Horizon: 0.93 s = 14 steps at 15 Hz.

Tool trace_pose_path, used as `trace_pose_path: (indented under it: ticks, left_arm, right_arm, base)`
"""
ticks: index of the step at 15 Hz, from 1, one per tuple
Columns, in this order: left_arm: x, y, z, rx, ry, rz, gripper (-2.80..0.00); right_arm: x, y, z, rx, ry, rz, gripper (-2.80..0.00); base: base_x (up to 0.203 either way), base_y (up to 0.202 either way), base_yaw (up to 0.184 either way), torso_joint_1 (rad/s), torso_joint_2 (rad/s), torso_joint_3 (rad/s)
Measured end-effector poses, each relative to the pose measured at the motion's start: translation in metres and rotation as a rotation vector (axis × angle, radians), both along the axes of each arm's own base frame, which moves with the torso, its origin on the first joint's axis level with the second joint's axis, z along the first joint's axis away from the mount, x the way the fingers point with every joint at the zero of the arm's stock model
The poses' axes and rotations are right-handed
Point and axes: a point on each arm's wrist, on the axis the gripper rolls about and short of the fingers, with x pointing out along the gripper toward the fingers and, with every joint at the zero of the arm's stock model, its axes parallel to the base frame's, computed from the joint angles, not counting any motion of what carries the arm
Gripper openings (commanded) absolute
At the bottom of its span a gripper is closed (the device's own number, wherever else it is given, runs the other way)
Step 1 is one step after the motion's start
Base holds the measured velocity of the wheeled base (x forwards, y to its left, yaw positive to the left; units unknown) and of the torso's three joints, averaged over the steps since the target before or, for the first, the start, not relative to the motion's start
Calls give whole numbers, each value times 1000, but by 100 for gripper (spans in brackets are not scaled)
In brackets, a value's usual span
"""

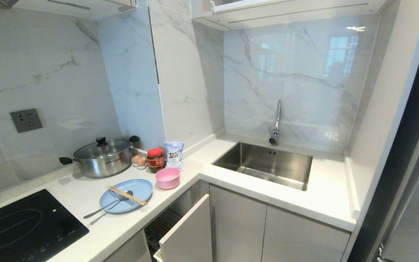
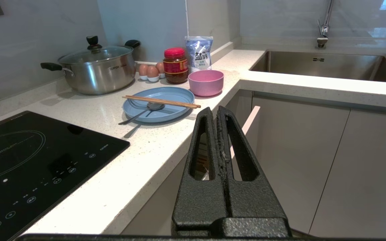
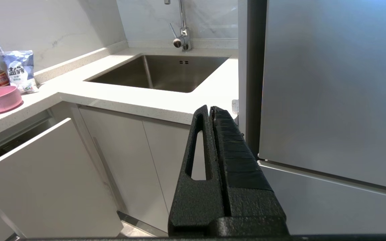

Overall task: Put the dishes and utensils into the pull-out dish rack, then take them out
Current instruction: Open the cupboard

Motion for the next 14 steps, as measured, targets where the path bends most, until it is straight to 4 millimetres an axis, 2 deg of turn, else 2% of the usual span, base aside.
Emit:
trace_pose_path:
  ticks: [14]
  left_arm:
    - [0,0,0,0,0,0,-280]
  right_arm:
    - [0,0,0,0,0,1,-280]
  base:
    - [0,0,0,0,0,0]
